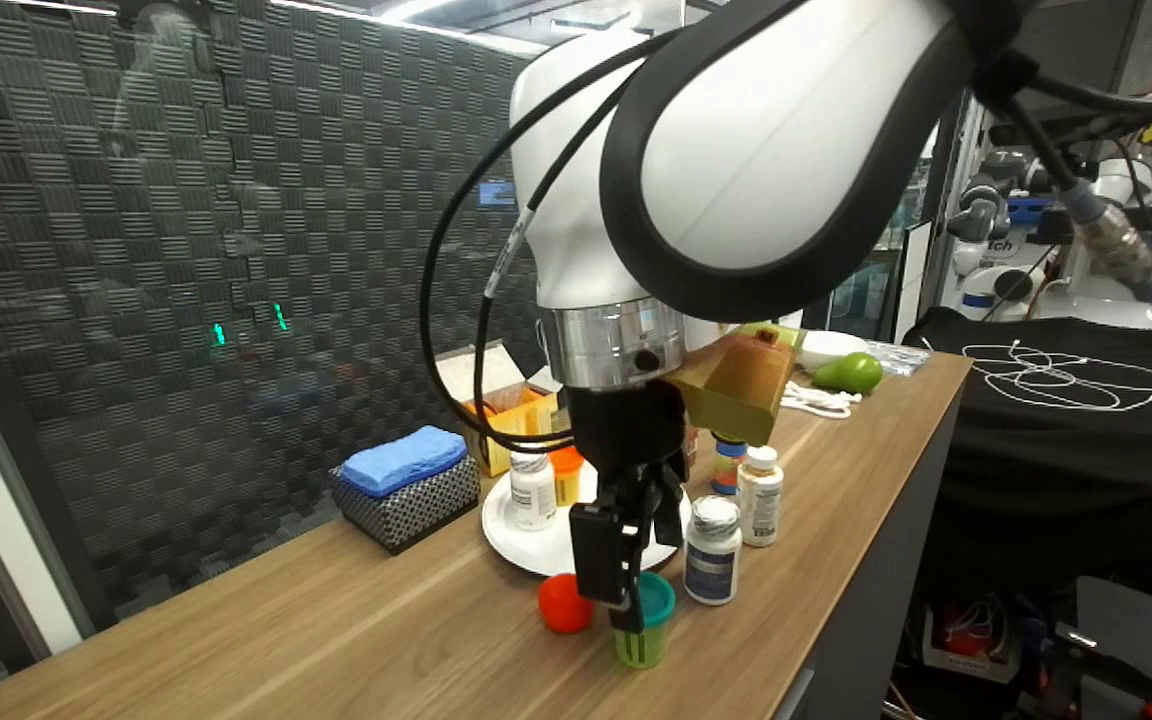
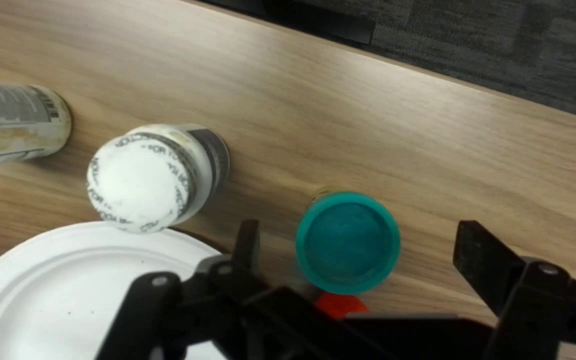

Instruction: Pick up all the objects surrounding the white plate and arrange them on the plate

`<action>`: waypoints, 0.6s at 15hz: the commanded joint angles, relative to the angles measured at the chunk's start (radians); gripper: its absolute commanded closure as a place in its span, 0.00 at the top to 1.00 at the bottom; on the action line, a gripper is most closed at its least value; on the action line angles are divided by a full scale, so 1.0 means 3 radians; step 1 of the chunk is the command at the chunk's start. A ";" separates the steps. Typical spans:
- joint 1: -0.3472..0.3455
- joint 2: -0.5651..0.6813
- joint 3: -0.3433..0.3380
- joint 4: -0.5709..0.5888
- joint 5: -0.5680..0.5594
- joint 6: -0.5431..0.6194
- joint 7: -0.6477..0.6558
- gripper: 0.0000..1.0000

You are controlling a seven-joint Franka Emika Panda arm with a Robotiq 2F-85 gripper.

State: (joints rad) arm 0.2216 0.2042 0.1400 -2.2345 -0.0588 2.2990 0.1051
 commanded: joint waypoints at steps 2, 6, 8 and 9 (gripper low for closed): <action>-0.0046 0.0023 0.0040 0.0011 -0.0084 0.0038 -0.0338 1.00; -0.0048 0.0135 0.0043 0.0060 -0.0118 0.0032 -0.0550 1.00; -0.0042 0.0177 0.0043 0.0093 -0.0143 0.0039 -0.0605 1.00; -0.0040 0.0194 0.0042 0.0110 -0.0160 0.0044 -0.0627 1.00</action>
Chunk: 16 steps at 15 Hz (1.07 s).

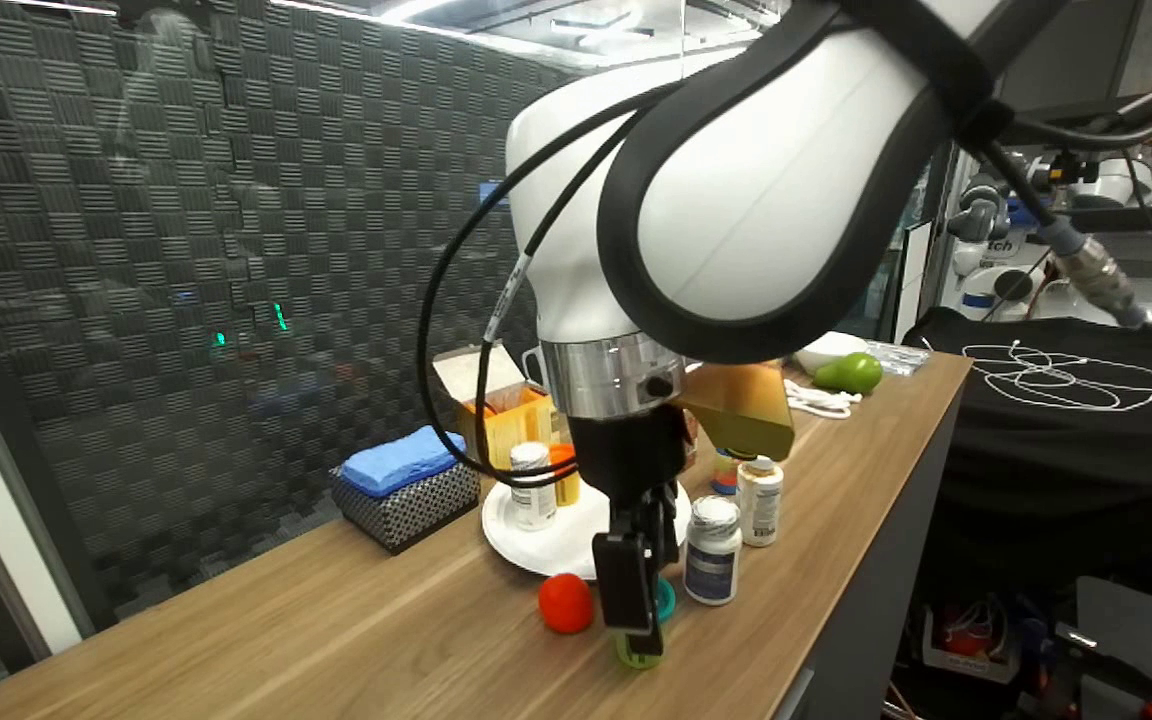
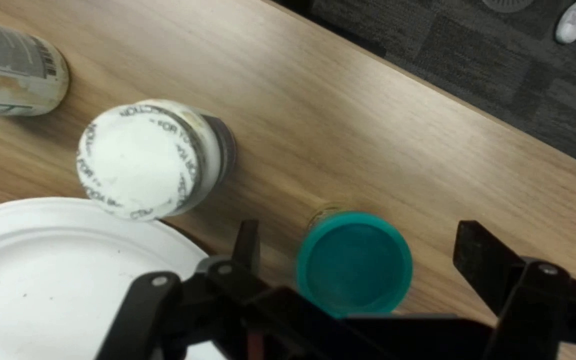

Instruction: Pick up all the objects surrounding the white plate and arrange them on the plate

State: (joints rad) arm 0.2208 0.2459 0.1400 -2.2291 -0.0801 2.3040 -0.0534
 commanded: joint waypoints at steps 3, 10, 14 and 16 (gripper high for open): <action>-0.0034 0.0085 0.0039 0.0136 -0.0137 0.0044 -0.0109 0.97; -0.0037 0.0085 0.0041 0.0162 -0.0160 0.0112 -0.0141 0.39; -0.0037 0.0047 0.0040 0.0178 -0.0111 0.0025 -0.0079 0.28; -0.0018 -0.0023 0.0033 0.0207 -0.0076 -0.0095 0.0055 0.28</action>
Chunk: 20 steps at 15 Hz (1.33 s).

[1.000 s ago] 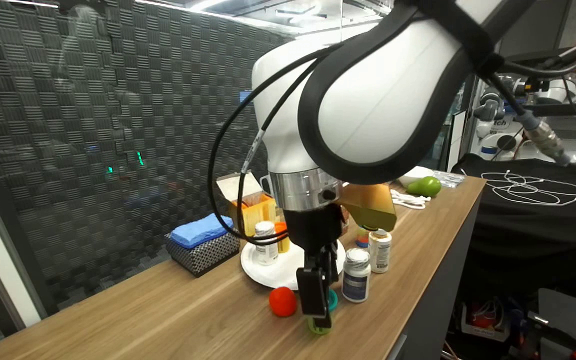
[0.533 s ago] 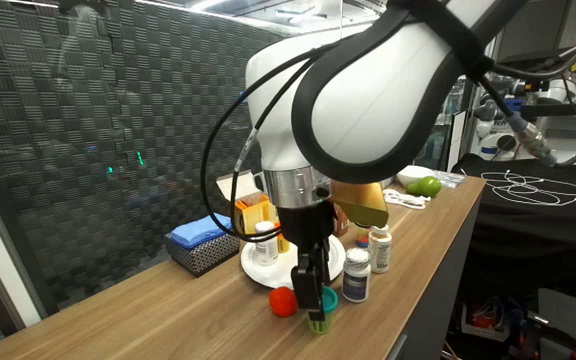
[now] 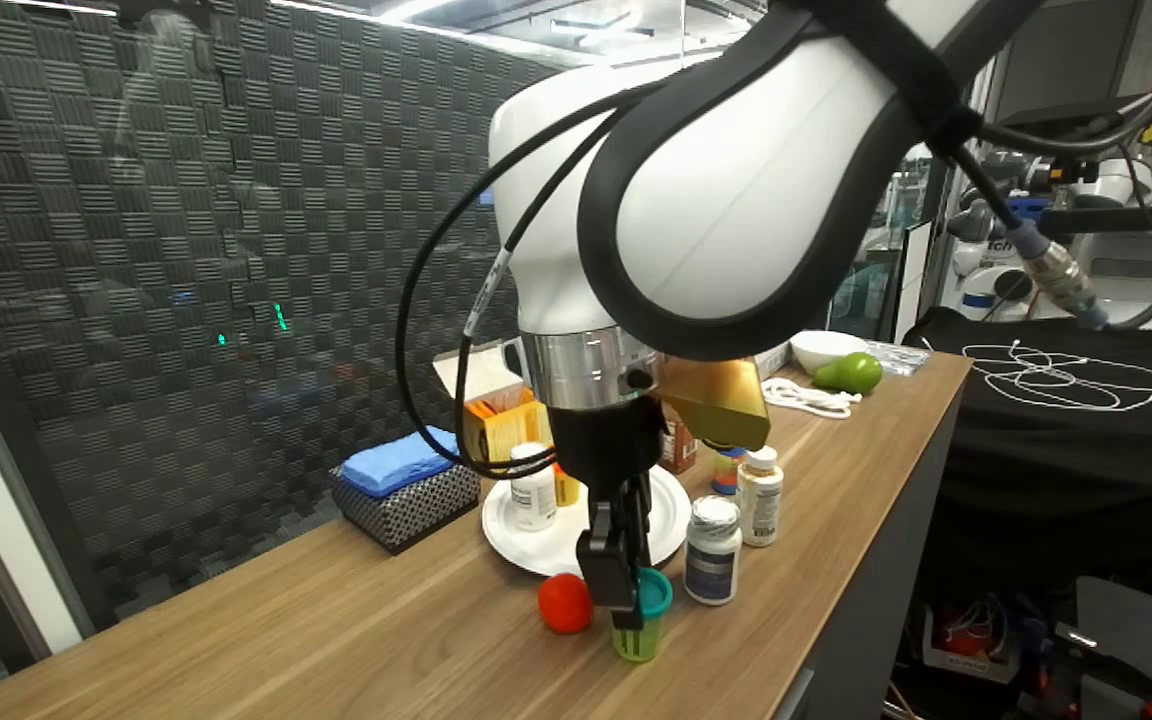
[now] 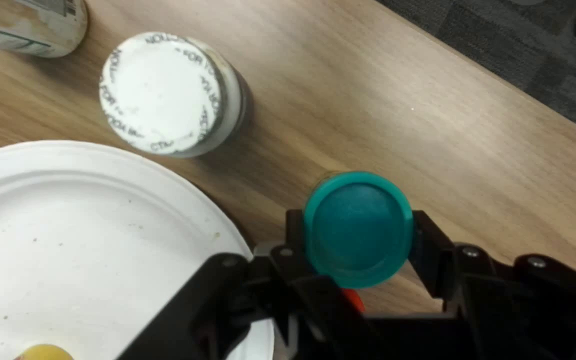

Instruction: Pick up all the objects surrounding the white plate and arrange them on the plate

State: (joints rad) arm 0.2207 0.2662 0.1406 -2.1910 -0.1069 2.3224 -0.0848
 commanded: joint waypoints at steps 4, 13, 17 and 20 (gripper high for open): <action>0.0000 -0.0154 -0.0016 0.0271 0.0056 -0.0380 0.0623 0.28; 0.0009 0.0176 -0.0242 0.0843 -0.0238 -0.0379 0.1643 0.28; 0.0001 0.0411 -0.0280 0.1051 -0.0111 -0.0464 0.1705 0.28; -0.0003 0.0568 -0.0301 0.1175 -0.0068 -0.0458 0.1741 0.28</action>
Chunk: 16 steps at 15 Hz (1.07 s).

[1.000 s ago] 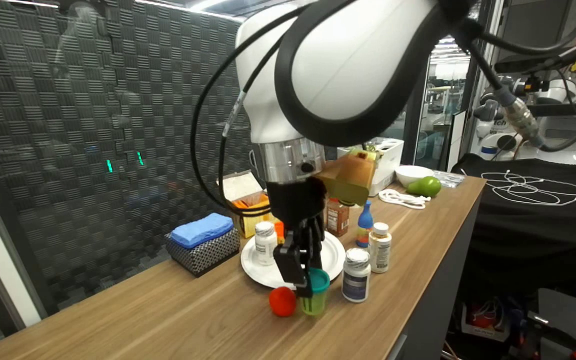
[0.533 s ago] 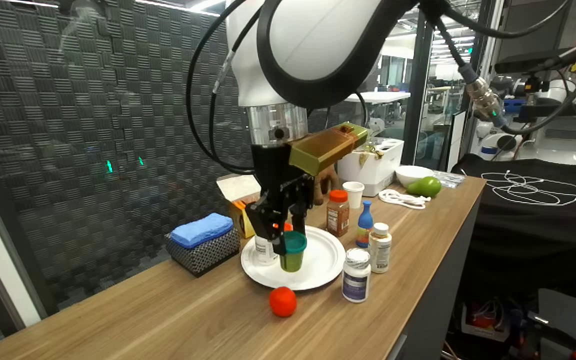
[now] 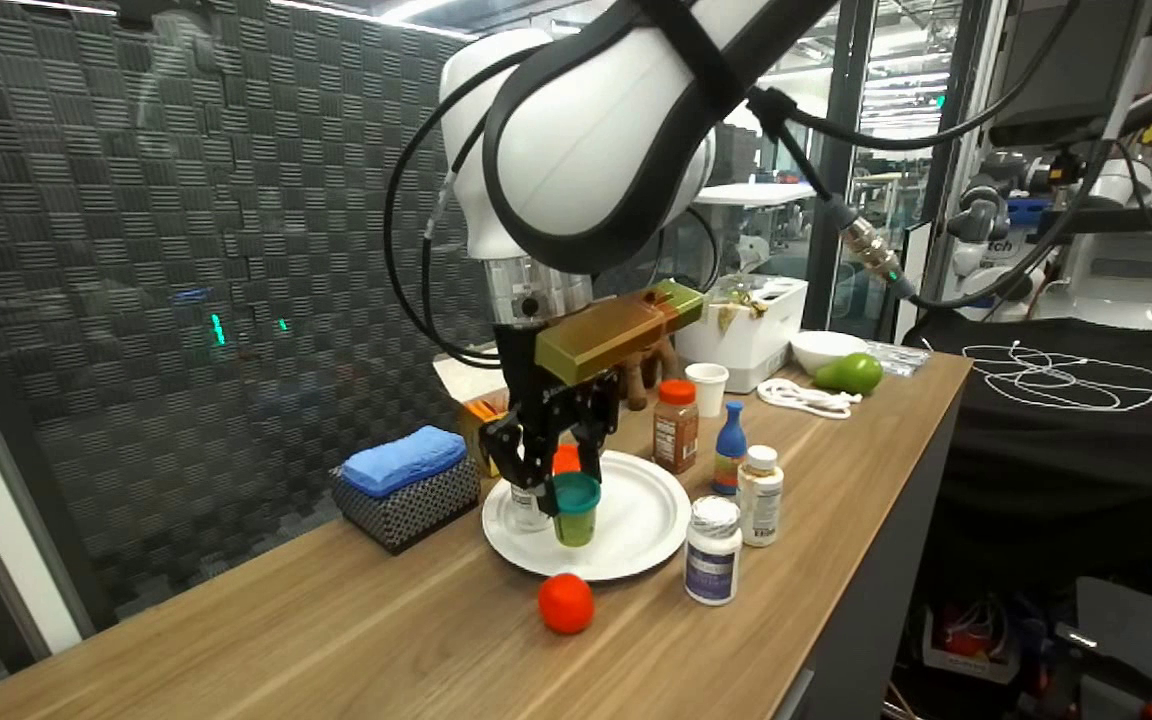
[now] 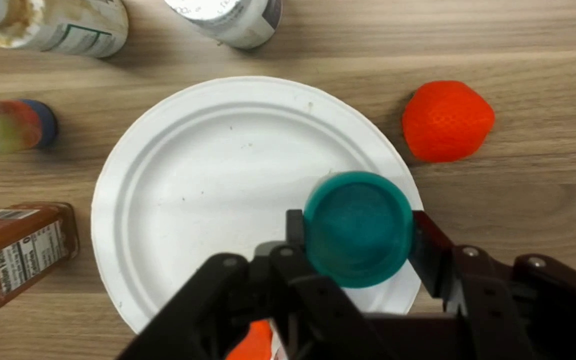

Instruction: Pick up all the objects surrounding the white plate and arrange them on the plate

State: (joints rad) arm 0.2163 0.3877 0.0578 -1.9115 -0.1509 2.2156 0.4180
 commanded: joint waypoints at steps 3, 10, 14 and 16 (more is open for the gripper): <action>0.0003 0.0290 -0.0048 0.0353 0.0144 -0.0095 0.0086 0.28; -0.0046 0.0511 -0.0044 0.0610 0.0362 -0.0115 0.0012 0.28; -0.0043 0.0570 -0.0026 0.0677 0.0474 -0.0146 0.0003 0.78; -0.0022 0.0556 -0.0049 0.0655 0.0468 -0.0156 0.0043 0.87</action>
State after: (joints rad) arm 0.2052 0.5416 0.0436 -1.7473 -0.0362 2.1974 0.4340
